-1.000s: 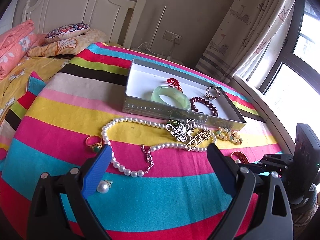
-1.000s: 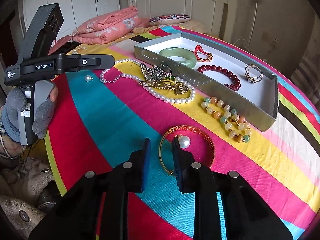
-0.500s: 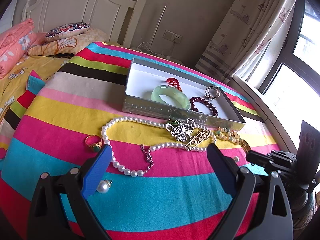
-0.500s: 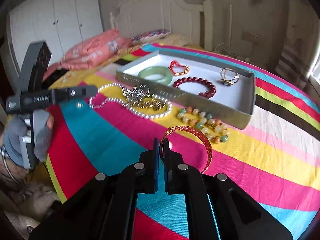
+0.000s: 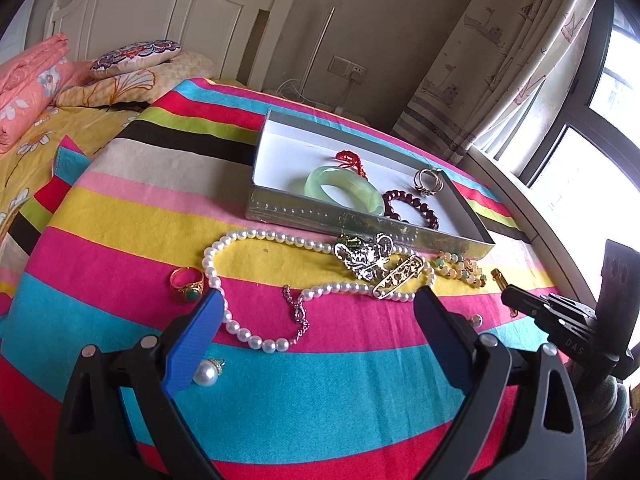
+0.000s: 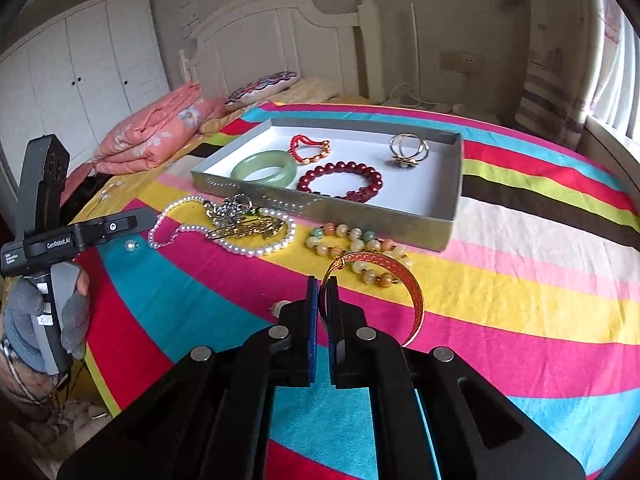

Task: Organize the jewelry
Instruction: 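Grasp the silver brooch with the left tool while the right tool grasps the gold bangle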

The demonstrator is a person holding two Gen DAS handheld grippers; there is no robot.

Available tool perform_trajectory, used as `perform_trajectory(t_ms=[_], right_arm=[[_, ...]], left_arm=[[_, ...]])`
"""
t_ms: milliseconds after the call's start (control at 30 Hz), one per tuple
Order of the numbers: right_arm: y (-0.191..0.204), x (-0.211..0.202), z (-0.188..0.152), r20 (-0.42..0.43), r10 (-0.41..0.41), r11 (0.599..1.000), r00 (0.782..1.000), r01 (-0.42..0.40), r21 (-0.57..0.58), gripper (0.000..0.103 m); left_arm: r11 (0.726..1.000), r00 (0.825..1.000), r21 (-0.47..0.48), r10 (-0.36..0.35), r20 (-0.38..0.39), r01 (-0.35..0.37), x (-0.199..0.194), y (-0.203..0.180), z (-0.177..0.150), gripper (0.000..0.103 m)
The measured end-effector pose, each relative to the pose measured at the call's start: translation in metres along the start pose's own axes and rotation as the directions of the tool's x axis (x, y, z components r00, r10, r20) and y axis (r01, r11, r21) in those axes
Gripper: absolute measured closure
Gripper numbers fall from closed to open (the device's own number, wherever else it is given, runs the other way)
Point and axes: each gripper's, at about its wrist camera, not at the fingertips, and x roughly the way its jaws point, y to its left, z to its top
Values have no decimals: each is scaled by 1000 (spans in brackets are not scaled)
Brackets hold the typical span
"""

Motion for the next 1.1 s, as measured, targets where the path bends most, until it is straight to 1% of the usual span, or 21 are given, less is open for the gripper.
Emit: perform_trajectory(t_ms=[100, 233, 367, 467, 533, 567, 633, 700, 767, 800, 867, 900, 933, 1000, 1100], right_arm=[[-5, 1, 1, 3, -7, 1000, 1000, 7, 26, 99], [-6, 2, 1, 1, -16, 999, 1000, 16, 30, 99], [-9, 1, 1, 5, -17, 999, 1000, 17, 48, 99], [-9, 2, 1, 1, -21, 999, 1000, 21, 47, 99], [-8, 2, 1, 2, -19, 999, 1000, 18, 47, 99], [-9, 2, 1, 2, -16, 999, 1000, 16, 48, 99], [-10, 2, 1, 3, -11, 999, 1000, 11, 53, 99], [-10, 2, 0, 4, -6, 999, 1000, 6, 54, 99], [-9, 2, 0, 5, -5, 999, 1000, 5, 53, 99], [-9, 1, 0, 8, -5, 999, 1000, 5, 53, 99], [-10, 0, 0, 13, -2, 998, 1000, 1, 55, 99], [-10, -1, -1, 16, -2, 998, 1000, 1, 56, 99], [-10, -1, -1, 16, -2, 998, 1000, 1, 56, 99], [-10, -1, -1, 14, -3, 999, 1000, 3, 53, 99], [-10, -1, -1, 14, -1, 999, 1000, 0, 51, 99]], left_arm=[[1000, 1000, 0, -4, 8, 4, -1, -1, 0, 8], [1000, 1000, 3, -9, 6, 9, 0, -2, 0, 8], [1000, 1000, 4, 6, 10, -6, -3, -3, -1, 8], [999, 1000, 43, -13, -11, 14, -3, -8, 0, 8], [997, 1000, 79, -4, -30, 6, -1, -12, 1, 9], [993, 999, 114, 10, -42, -5, 1, -16, 2, 9], [987, 999, 160, 30, -36, -24, 1, -22, 5, 9], [983, 999, 186, 17, -50, -7, 3, -28, 10, 9], [978, 997, 206, 11, -81, 6, 9, -32, 14, 11], [976, 996, 217, 8, -89, 12, 13, -34, 16, 13], [970, 993, 240, -9, -115, 36, 20, -38, 17, 19], [968, 992, 247, -16, -128, 48, 25, -40, 18, 25], [967, 991, 249, -15, -132, 48, 29, -41, 20, 28], [969, 992, 247, 0, -126, 32, 37, -40, 26, 31], [972, 991, 233, -2, -133, 33, 48, -34, 36, 32]])
